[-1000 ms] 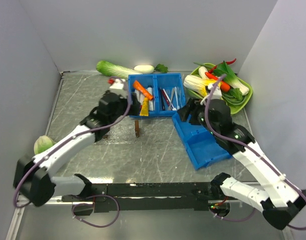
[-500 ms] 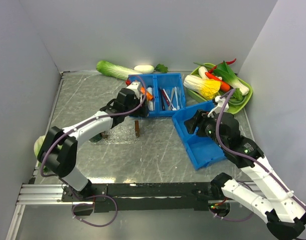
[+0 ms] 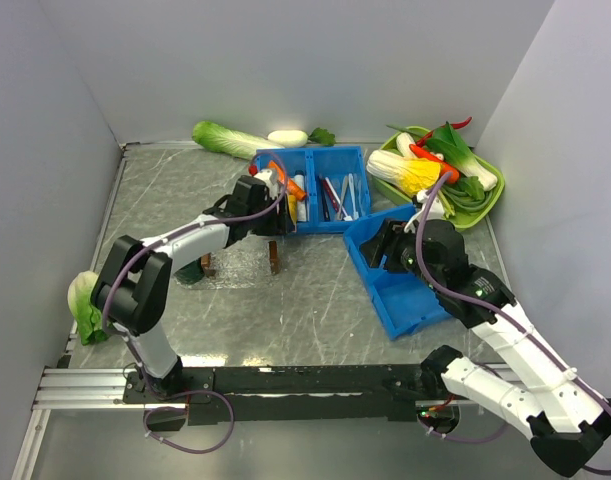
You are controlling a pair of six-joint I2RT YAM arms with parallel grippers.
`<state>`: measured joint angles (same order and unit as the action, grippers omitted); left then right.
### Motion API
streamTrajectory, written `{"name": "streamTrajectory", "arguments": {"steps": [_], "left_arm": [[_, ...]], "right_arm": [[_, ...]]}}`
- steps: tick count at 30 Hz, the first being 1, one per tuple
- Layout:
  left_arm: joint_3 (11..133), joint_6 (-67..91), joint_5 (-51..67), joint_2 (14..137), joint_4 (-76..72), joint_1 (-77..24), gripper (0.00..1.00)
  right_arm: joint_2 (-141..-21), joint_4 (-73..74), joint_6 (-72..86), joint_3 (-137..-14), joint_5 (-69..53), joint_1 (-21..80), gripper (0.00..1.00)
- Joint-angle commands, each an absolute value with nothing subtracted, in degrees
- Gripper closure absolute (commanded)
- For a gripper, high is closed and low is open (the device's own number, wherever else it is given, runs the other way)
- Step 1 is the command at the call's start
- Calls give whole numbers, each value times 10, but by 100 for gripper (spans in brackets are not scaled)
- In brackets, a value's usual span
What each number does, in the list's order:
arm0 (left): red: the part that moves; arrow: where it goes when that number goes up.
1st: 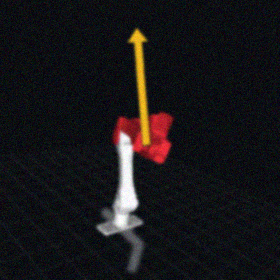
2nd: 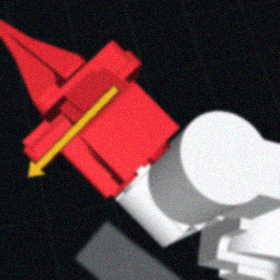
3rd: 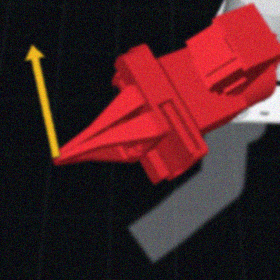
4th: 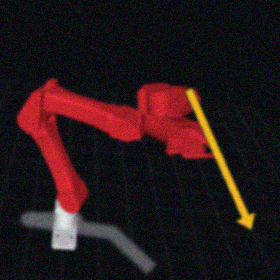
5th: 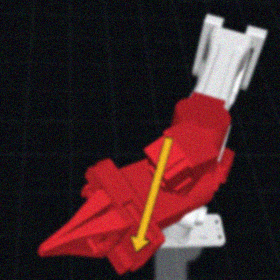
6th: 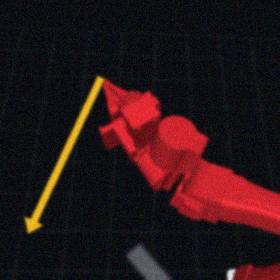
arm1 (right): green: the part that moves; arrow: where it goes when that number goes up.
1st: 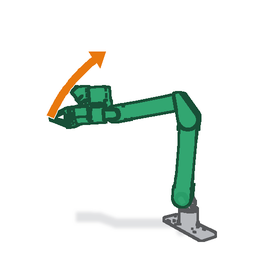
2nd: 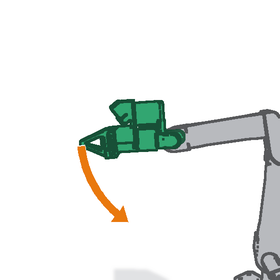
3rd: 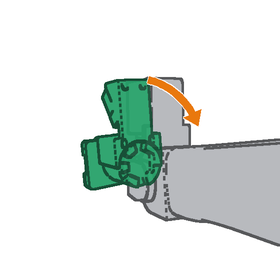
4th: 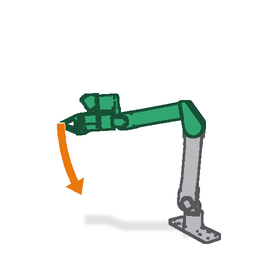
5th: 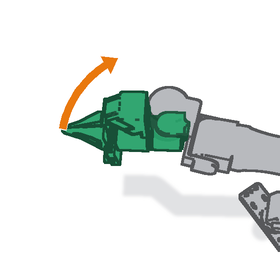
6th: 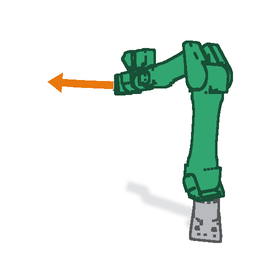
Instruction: Prepare toiletry sets of a toothbrush and toothpaste on the tray
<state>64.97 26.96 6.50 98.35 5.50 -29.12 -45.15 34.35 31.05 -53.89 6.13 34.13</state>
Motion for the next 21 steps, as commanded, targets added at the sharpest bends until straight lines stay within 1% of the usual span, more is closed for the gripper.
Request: {"name": "streamTrajectory", "arguments": {"steps": [1, 5, 9, 14, 18, 21], "left_arm": [[679, 286, 98, 998, 52, -287, 34], [685, 294, 115, 1011, 57, -284, 37], [684, 298, 126, 1012, 55, -280, 43], [686, 308, 139, 1017, 60, -274, 48], [684, 316, 150, 1014, 58, -267, 54], [680, 323, 160, 1014, 54, -263, 57]], "right_arm": [[-456, 317, 316, -543, 54, 339, 33], [-452, 317, 319, -539, 56, 339, 34], [-445, 320, 321, -538, 58, 339, 34], [-443, 319, 323, -535, 56, 339, 34], [-445, 319, 325, -532, 55, 339, 34], [-447, 320, 326, -533, 54, 339, 34]]}}
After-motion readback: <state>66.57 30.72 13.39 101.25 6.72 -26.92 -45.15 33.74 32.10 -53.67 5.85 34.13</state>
